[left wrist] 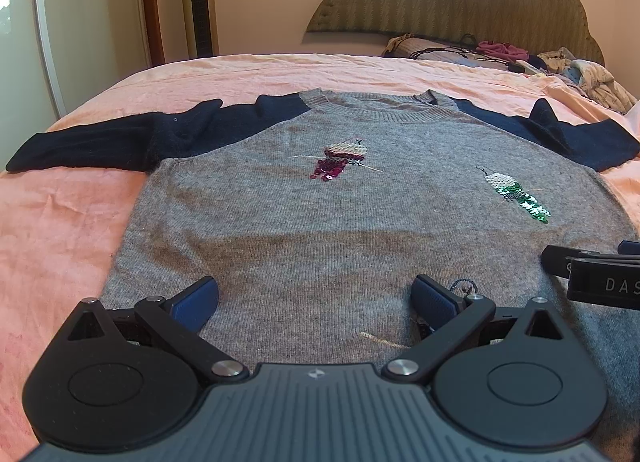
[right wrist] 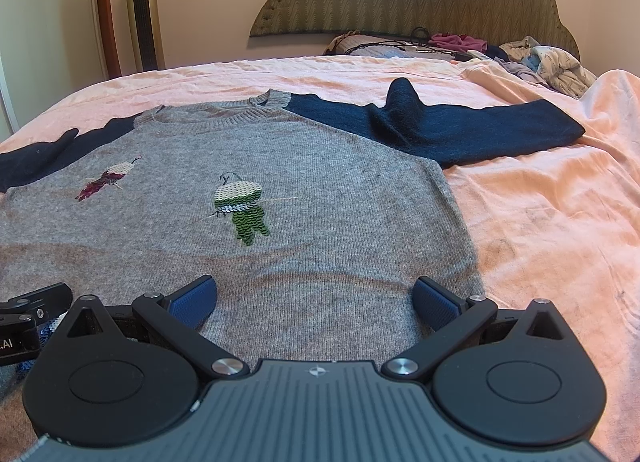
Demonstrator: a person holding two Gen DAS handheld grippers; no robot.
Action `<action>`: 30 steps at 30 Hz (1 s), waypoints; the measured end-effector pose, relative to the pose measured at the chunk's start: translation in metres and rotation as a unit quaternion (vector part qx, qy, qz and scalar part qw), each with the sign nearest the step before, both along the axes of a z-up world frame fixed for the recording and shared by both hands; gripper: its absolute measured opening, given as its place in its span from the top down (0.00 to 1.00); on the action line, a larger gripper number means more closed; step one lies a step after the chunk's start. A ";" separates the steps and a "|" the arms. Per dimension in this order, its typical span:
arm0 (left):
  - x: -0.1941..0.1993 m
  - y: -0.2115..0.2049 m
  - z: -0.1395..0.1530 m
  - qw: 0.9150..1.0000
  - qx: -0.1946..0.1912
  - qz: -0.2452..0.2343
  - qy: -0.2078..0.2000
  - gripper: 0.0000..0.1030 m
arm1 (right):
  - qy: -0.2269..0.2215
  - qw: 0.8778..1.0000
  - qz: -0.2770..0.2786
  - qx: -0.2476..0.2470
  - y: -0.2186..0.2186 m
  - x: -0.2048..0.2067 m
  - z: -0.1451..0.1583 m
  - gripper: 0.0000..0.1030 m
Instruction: Fold small clothes
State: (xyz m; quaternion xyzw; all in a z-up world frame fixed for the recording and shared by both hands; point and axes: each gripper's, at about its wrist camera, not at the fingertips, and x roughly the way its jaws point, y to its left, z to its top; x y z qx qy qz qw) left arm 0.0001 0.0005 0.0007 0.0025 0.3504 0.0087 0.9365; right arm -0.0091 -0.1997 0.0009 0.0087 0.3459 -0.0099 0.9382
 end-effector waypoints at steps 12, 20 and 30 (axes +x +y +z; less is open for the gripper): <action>0.000 -0.001 0.000 1.000 0.000 0.000 0.000 0.00 | 0.000 1.000 0.000 0.001 -0.001 -0.002 0.000 0.00; -0.001 -0.001 0.000 1.000 0.001 0.000 0.000 0.00 | 0.001 1.000 -0.001 -0.003 0.002 0.000 0.000 0.00; -0.001 -0.001 0.000 1.000 0.000 0.000 -0.001 0.00 | 0.000 1.000 -0.002 -0.003 0.001 0.000 -0.001 0.00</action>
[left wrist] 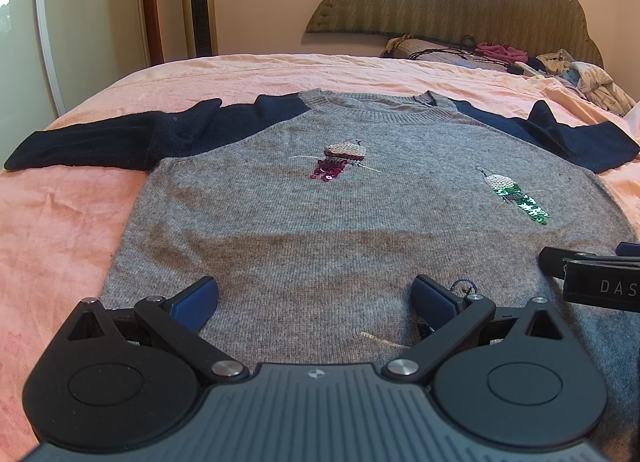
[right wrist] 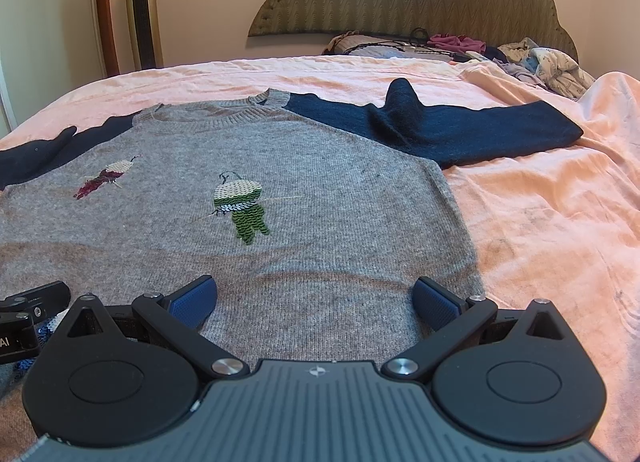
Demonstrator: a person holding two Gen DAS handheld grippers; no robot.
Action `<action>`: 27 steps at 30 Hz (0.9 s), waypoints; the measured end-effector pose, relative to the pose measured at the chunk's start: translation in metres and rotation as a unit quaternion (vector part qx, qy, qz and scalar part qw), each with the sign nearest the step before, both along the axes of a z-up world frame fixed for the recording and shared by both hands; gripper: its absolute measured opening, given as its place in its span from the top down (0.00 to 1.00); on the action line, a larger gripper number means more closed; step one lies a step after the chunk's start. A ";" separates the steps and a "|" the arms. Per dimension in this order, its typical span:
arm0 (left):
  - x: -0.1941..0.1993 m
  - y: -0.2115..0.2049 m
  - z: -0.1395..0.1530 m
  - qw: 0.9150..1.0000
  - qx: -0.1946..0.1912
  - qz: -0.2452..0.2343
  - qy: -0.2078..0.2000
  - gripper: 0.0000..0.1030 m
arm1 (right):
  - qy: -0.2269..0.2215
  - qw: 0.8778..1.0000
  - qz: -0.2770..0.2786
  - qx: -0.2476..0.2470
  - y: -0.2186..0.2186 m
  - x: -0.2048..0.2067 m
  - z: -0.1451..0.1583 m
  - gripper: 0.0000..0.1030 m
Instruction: Fold small clothes
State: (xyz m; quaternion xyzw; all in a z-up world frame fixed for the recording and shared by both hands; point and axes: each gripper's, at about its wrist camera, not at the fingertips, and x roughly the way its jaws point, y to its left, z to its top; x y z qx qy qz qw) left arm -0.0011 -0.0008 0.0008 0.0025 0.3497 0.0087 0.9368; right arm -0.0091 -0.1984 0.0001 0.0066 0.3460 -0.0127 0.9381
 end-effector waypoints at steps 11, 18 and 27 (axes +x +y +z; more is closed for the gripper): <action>0.000 0.000 0.000 1.000 -0.003 -0.001 -0.001 0.00 | 0.003 1.000 0.001 0.000 -0.002 0.000 0.000 0.00; 0.000 -0.001 0.000 1.000 -0.003 0.000 -0.001 0.00 | -0.004 0.991 0.025 0.132 -0.085 0.032 0.045 0.00; -0.001 -0.003 0.000 1.000 -0.005 0.000 -0.002 0.00 | -0.092 0.907 -0.214 0.351 -0.328 0.114 0.046 0.03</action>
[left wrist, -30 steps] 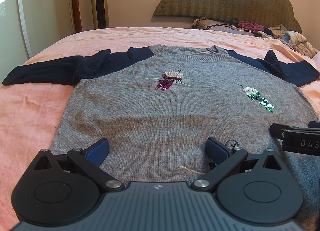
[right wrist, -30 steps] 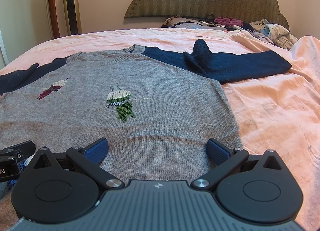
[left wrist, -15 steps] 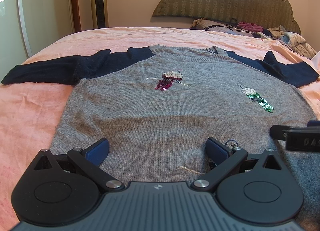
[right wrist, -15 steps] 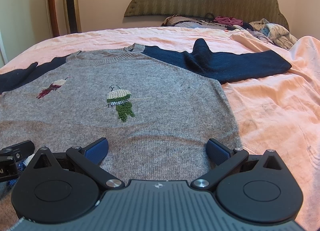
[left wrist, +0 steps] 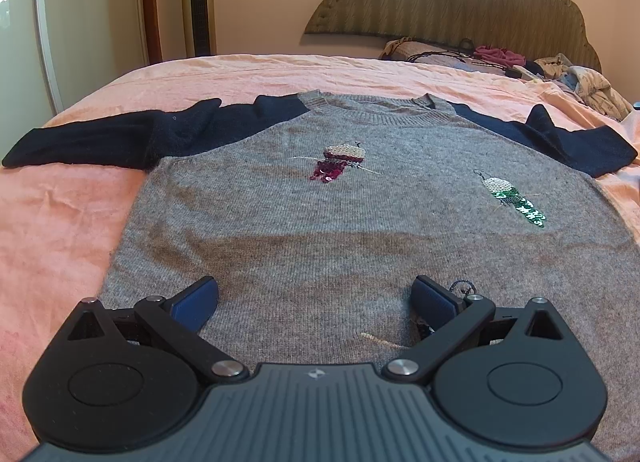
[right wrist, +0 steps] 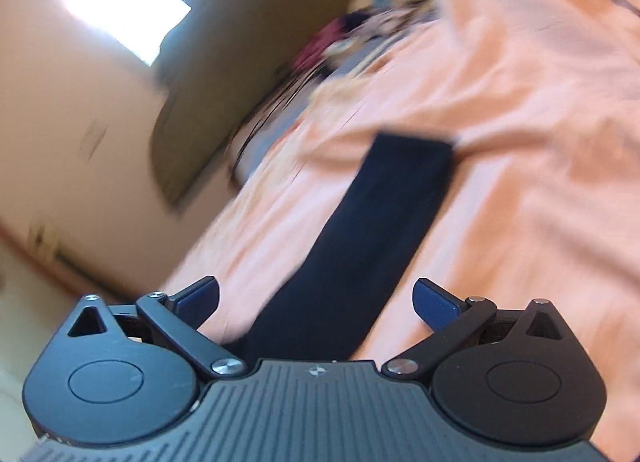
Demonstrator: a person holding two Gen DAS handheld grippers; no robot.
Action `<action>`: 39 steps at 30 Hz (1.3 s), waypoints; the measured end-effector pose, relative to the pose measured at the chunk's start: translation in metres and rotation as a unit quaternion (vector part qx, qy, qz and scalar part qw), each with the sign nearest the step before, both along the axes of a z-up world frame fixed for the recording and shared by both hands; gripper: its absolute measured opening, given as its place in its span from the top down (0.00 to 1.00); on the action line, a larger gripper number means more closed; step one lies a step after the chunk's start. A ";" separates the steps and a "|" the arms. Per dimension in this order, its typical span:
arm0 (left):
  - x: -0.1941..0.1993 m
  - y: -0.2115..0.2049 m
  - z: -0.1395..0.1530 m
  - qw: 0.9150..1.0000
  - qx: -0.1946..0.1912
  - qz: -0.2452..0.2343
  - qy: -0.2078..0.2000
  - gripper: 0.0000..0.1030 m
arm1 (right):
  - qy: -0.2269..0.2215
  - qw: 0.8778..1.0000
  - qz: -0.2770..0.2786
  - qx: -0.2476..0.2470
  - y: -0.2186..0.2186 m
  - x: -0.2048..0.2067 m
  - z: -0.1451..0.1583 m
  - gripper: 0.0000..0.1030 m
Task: Fold small clothes
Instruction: 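Grasp the navy sleeve cuff with the right gripper, fold across body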
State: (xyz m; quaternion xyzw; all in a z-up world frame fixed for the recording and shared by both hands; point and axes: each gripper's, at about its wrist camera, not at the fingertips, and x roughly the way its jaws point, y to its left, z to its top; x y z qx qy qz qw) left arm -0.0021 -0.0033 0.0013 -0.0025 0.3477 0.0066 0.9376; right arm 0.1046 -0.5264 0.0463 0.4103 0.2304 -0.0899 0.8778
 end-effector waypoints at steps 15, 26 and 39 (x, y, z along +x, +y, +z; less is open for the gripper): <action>0.001 0.001 0.000 1.000 -0.003 0.000 0.000 0.00 | 0.032 0.998 -0.047 0.003 -0.049 0.078 -0.063 0.86; 0.000 0.007 0.000 1.000 -0.018 0.001 -0.005 0.00 | -0.135 0.969 0.202 -0.039 0.139 0.037 0.049 0.86; -0.002 0.015 0.005 0.999 -0.041 -0.003 -0.004 0.00 | -0.078 0.937 0.338 -0.035 0.309 -0.033 -0.004 0.35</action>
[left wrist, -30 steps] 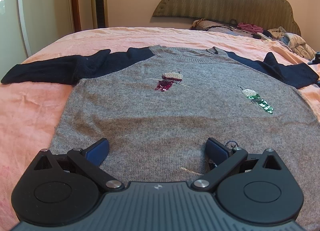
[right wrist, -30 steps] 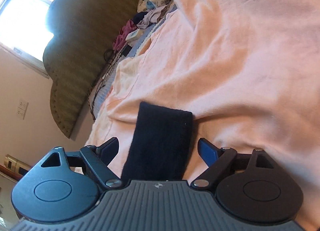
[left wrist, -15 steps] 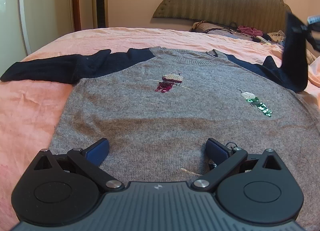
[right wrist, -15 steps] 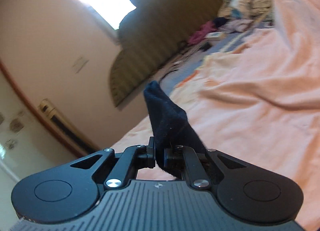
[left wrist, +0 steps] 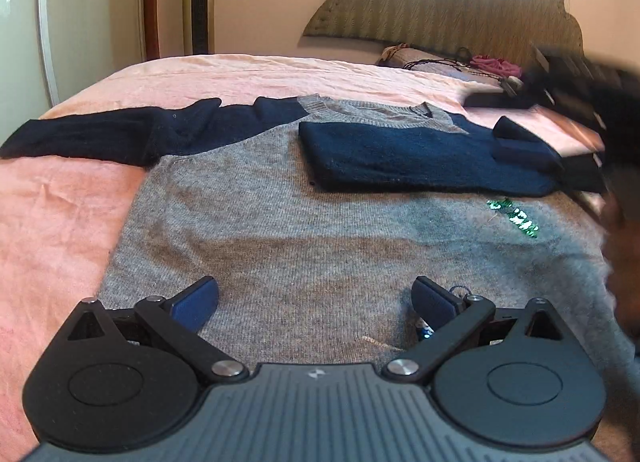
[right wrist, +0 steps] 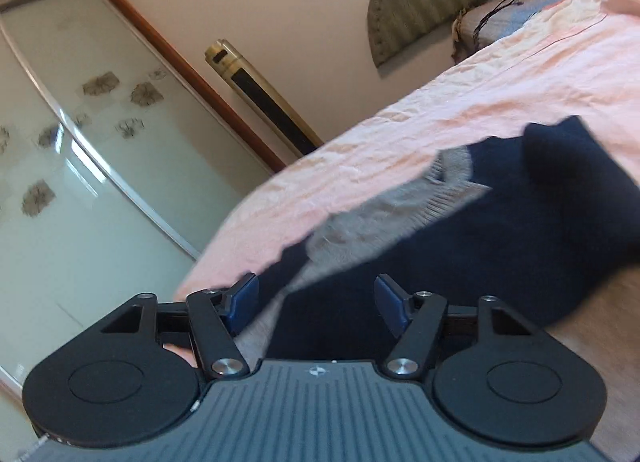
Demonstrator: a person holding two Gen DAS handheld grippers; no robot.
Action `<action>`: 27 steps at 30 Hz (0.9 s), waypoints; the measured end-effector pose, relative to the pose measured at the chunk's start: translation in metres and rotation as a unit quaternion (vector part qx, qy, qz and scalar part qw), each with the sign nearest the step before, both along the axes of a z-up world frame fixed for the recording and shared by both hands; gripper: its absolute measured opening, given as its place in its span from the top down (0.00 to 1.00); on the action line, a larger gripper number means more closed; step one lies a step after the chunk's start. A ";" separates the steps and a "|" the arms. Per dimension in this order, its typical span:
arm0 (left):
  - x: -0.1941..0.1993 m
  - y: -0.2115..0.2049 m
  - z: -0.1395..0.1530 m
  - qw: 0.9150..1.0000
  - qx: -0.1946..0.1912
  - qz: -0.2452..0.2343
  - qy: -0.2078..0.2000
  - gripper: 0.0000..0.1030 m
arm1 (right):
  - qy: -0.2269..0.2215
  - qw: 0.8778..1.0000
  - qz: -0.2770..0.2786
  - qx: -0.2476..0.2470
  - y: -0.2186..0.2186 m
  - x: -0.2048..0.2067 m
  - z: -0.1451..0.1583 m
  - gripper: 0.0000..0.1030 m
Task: Fold small clothes
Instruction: 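Grasp the navy sleeve cuff with the right gripper, fold across body, then grasp the other navy sleeve with the left gripper, fold across body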
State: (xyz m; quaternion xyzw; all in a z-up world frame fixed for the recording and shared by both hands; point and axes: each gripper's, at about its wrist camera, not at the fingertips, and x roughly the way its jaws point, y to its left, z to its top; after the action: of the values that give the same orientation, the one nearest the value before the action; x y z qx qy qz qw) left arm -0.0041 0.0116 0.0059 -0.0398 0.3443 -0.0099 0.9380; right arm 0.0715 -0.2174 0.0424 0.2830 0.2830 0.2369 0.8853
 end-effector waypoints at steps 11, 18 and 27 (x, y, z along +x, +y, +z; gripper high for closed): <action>0.129 0.042 0.013 0.963 -0.253 0.025 0.088 0.00 | 0.008 0.999 -0.032 -0.035 -0.058 -0.043 -0.045 0.24; 0.151 0.004 0.018 0.990 -0.110 0.019 0.083 0.81 | 0.010 0.999 -0.033 -0.004 -0.065 -0.041 -0.050 0.24; 0.142 0.034 0.052 0.998 -0.040 0.040 0.030 0.94 | 0.008 1.000 -0.030 -0.003 -0.064 -0.041 -0.049 0.21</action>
State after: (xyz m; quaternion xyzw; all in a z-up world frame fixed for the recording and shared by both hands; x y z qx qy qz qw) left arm 0.1379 0.0453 0.0577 -0.0907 0.3694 0.0148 0.9247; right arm 0.0308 -0.2816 -0.0067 0.2904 0.2827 0.2073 0.8904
